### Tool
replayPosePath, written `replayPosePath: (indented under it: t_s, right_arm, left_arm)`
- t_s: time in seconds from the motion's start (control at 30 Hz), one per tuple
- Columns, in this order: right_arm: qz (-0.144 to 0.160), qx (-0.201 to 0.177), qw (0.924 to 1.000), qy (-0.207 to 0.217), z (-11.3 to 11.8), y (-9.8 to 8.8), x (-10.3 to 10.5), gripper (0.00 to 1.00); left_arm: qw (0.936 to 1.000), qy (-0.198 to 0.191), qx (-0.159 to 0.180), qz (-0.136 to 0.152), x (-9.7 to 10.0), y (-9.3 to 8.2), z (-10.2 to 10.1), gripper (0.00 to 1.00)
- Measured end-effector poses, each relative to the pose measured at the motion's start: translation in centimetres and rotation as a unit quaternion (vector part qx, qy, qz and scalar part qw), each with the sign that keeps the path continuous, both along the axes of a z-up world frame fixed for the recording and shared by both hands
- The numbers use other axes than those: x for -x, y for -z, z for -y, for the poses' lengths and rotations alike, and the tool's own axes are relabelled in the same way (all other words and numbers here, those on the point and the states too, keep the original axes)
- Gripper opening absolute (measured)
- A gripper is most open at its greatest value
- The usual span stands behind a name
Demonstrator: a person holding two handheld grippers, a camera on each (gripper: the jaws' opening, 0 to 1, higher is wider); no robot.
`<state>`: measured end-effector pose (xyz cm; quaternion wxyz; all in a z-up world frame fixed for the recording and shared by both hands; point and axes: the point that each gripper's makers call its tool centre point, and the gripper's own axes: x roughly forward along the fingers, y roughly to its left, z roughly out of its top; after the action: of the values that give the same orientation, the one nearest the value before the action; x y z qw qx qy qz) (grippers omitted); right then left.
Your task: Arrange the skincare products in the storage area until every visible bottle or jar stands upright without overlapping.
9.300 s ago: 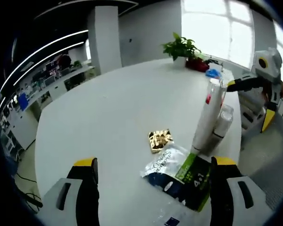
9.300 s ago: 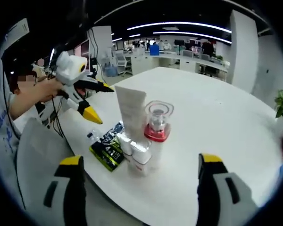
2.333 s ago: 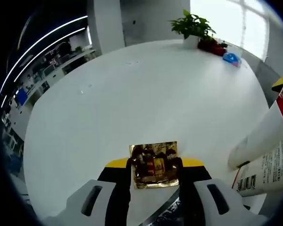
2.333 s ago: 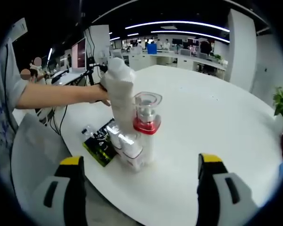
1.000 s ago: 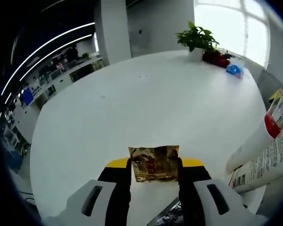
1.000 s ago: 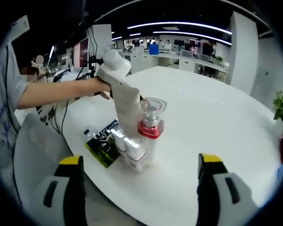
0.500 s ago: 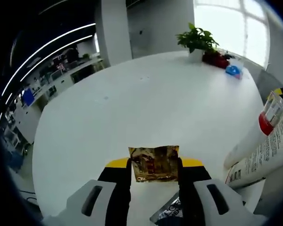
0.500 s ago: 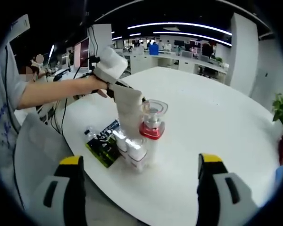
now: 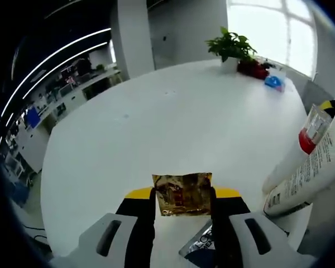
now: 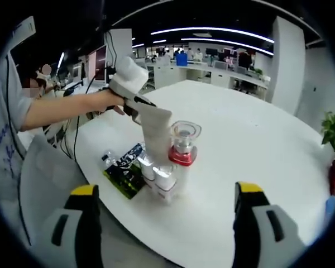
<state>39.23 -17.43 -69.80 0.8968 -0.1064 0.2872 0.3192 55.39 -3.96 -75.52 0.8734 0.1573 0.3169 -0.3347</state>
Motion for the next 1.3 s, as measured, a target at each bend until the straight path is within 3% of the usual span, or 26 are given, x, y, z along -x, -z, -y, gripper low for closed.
replayPosePath:
  t_s: [0.93,1.3]
  right_arm:
    - [0.010,0.017,0.9998,-0.007,-1.4,-1.0,1.9,1.00]
    - [0.012,0.020,0.9997,-0.005,-1.8,-1.3,2.6,1.00]
  left_arm:
    - [0.9996,0.020,-0.021,0.003,1.3,-0.8,-2.3,0.36]
    - [0.9985,0.045,-0.032,0.006,2.0,-0.9,-2.9,0.36]
